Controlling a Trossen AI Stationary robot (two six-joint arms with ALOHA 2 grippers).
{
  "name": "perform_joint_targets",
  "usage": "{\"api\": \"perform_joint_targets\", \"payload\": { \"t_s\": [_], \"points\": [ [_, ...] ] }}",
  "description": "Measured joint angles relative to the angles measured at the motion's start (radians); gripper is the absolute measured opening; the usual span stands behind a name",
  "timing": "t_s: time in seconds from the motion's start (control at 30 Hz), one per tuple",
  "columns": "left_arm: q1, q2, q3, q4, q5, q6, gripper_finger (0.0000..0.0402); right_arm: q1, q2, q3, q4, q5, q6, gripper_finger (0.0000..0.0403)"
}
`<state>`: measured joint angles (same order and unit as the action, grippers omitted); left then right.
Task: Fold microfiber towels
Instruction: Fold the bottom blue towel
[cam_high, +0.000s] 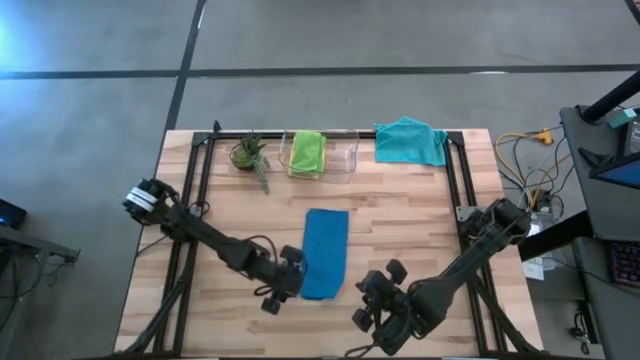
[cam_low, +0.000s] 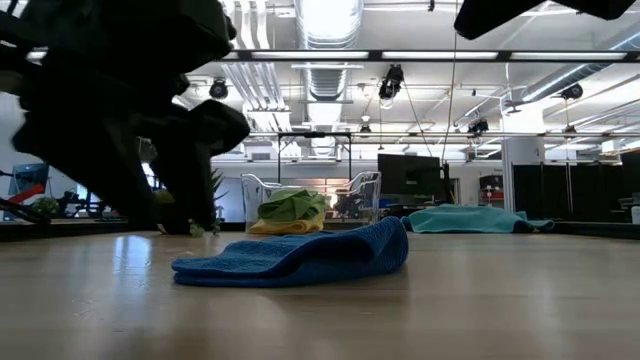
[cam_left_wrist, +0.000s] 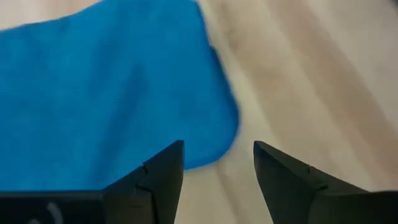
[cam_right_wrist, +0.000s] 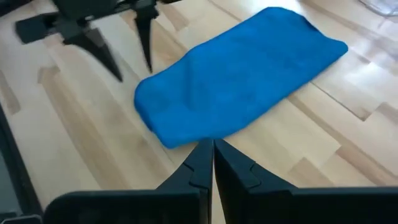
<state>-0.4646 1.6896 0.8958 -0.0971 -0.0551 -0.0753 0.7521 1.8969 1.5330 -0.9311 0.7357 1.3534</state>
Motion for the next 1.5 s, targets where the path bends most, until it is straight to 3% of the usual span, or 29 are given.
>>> {"api": "perform_joint_targets", "payload": {
  "t_s": [0.37,0.6,0.87,1.13,1.23,1.37,1.5],
  "points": [
    [0.009,0.002,0.009,-0.016,-0.003,0.082,0.0139,-0.005,0.0,0.0,-0.005,-0.001,-0.001,0.0009],
    [0.016,0.009,0.012,0.021,-0.002,0.19,0.0136,-0.021,0.0,0.0,-0.006,-0.001,-0.001,0.0008],
    [0.041,0.085,0.057,0.0,0.116,0.194,0.0136,-0.026,0.0,0.0,-0.005,-0.001,0.005,0.0009],
    [0.05,0.12,0.078,-0.026,0.124,0.186,0.0132,-0.026,0.0,0.0,-0.004,-0.008,0.022,0.0009],
    [0.05,0.12,0.085,-0.056,0.099,0.186,0.01,-0.026,0.0,0.0,-0.004,-0.009,0.022,0.0009],
    [0.05,0.115,0.121,-0.17,0.094,0.186,0.0019,-0.026,0.0,0.0,-0.004,-0.01,0.01,0.0009],
    [0.051,0.114,0.159,-0.251,0.069,0.185,0.0005,-0.026,0.0,0.0,-0.006,-0.01,0.0,0.0009]
  ]
}}
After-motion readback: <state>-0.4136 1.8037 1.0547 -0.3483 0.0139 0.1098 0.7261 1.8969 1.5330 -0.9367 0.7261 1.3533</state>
